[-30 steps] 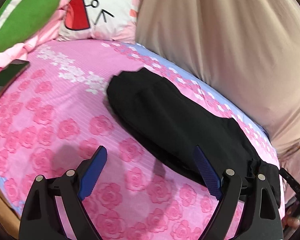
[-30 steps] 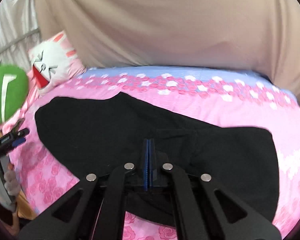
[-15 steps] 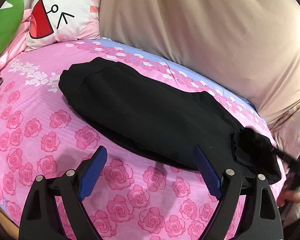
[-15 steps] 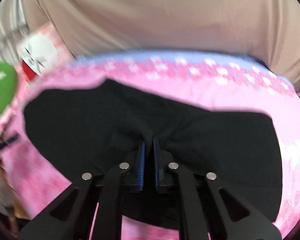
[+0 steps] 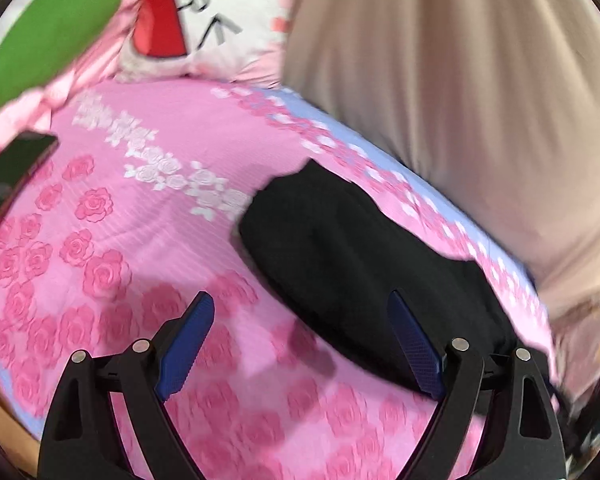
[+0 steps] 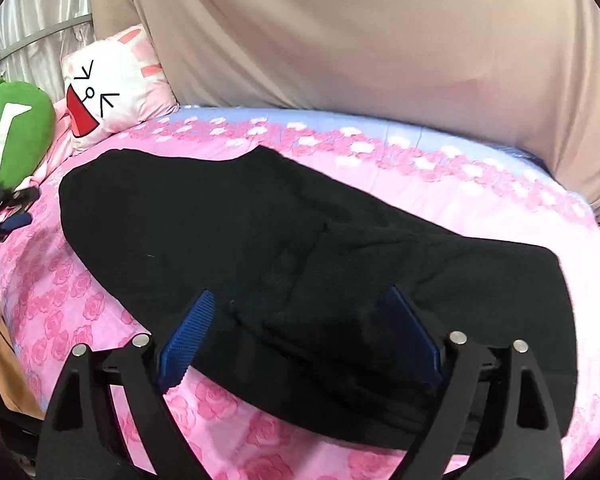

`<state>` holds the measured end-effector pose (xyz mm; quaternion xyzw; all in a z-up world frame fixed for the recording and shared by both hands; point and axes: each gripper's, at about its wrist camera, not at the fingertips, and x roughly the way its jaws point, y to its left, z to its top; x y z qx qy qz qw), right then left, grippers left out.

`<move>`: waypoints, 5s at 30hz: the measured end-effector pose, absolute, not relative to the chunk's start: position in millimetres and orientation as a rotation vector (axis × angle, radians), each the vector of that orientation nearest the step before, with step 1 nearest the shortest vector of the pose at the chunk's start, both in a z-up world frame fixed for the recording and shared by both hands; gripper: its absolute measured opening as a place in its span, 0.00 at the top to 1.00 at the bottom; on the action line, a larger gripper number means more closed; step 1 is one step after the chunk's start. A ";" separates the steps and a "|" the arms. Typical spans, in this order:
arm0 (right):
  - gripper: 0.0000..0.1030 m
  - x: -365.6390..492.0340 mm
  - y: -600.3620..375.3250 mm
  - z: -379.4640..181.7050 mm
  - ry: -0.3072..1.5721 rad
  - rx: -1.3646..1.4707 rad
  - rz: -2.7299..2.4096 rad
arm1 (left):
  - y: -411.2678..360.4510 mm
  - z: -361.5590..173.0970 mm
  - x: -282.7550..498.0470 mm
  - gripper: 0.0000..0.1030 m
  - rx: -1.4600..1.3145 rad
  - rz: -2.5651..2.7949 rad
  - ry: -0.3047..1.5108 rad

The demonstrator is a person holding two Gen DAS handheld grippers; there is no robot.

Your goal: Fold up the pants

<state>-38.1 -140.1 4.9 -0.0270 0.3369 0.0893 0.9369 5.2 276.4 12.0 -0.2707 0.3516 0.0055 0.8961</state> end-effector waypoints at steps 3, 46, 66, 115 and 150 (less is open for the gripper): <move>0.17 -38.6 -151.0 -5.9 0.713 -0.028 0.143 | 290.1 0.6 32.4 0.17 -0.678 -0.031 0.770; 0.09 -21.5 -288.2 -2.3 0.719 0.584 0.210 | 13.5 57.3 -31.1 0.32 -0.202 -0.378 0.761; 0.76 18.1 -170.7 79.2 0.733 0.416 0.438 | 24.1 48.9 -48.9 0.13 -0.087 -0.416 0.653; 0.15 -62.2 -216.2 15.3 0.707 -0.046 0.020 | 252.5 -22.4 8.4 0.48 -0.784 -0.254 0.723; 0.27 -73.4 -272.5 11.4 0.660 0.357 0.054 | 62.7 148.7 -9.8 0.82 -0.289 -0.600 0.542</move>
